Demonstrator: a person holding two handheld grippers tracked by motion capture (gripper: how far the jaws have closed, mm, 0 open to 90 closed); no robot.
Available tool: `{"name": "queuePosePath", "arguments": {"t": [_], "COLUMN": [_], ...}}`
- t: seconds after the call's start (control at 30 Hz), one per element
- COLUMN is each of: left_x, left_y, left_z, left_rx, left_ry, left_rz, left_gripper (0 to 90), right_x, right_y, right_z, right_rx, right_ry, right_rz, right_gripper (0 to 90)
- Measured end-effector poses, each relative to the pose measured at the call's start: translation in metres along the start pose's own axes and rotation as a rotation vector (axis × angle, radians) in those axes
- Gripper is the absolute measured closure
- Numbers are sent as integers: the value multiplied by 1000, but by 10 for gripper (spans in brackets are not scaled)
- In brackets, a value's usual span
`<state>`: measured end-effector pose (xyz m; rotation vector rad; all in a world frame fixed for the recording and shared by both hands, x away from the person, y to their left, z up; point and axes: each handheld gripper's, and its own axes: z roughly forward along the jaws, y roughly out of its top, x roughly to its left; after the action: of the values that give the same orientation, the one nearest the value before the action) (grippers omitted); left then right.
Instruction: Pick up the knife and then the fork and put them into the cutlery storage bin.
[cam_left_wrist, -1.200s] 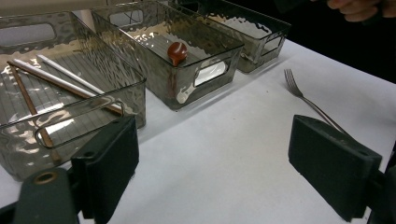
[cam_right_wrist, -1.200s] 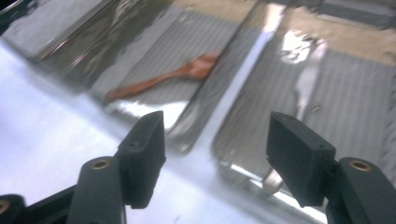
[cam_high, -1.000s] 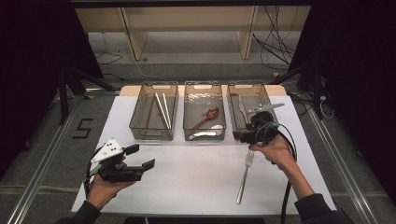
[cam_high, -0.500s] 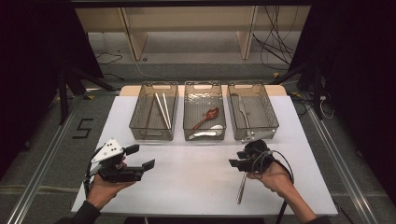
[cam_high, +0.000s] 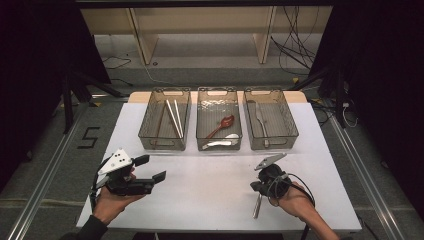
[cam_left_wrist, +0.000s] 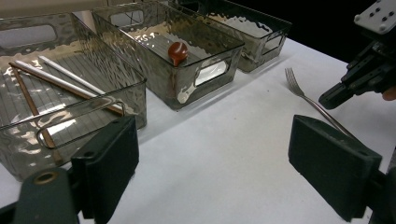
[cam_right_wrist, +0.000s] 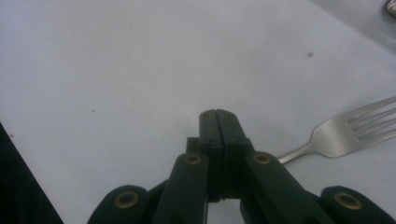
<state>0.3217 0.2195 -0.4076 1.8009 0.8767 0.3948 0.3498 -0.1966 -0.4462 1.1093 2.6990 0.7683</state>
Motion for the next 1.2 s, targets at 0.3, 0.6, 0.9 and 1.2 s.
{"name": "queuePosePath", "arguments": {"t": [0.3,0.6,0.9,1.2], "left_x": [0,0,0,0], "left_y": [0,0,0,0], "left_z": [0,0,0,0], "left_rx": [-2,0,2,1], "left_ry": [0,-1,2,2], "left_rz": [0,0,0,0], "left_gripper": [158,158,158,158], "right_x": [-2,-6,0,-13], "right_y": [-8,-13,-13,-26], "right_z": [10,8,13,1], "right_rx": [62,69,117,158], "right_ry": [-13,-8,6,-46], "right_rz": [-8,2,-29,-11], "right_gripper": [900,900,900,900]}}
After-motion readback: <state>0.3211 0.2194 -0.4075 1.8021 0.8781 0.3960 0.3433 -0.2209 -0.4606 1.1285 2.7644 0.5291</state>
